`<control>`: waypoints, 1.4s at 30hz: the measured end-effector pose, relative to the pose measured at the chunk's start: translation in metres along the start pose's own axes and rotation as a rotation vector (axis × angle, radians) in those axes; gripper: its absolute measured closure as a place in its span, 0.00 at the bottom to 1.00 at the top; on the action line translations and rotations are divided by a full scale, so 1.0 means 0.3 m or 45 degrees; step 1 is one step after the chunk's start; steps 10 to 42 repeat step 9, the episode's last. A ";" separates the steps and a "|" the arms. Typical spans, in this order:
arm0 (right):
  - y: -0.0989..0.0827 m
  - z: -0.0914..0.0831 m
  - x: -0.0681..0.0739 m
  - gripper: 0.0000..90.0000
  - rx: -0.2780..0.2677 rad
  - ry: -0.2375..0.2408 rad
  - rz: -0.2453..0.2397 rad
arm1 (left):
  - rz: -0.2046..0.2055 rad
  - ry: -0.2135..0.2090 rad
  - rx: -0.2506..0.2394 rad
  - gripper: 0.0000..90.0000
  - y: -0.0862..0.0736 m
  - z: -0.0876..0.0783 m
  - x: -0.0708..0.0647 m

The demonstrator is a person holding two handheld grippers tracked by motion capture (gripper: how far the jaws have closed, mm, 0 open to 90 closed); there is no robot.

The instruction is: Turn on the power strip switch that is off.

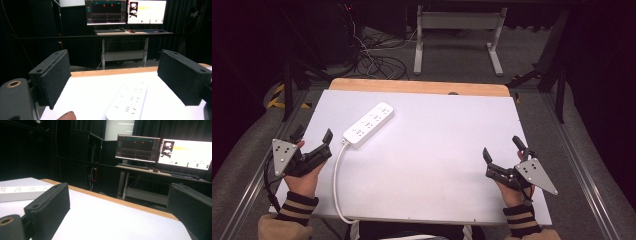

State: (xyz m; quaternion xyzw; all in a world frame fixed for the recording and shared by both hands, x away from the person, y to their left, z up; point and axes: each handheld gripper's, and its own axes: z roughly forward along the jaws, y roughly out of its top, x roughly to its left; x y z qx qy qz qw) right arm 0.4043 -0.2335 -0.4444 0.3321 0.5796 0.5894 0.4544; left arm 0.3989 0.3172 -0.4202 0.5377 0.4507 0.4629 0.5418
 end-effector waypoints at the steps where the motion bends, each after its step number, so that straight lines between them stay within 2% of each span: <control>1: 0.000 0.000 0.000 0.06 -0.002 0.001 -0.003 | 0.003 0.003 0.001 0.13 0.000 0.000 0.000; 42: -0.002 0.005 -0.004 0.06 0.003 0.000 -0.001 | -0.001 0.006 0.004 0.13 0.000 0.004 0.001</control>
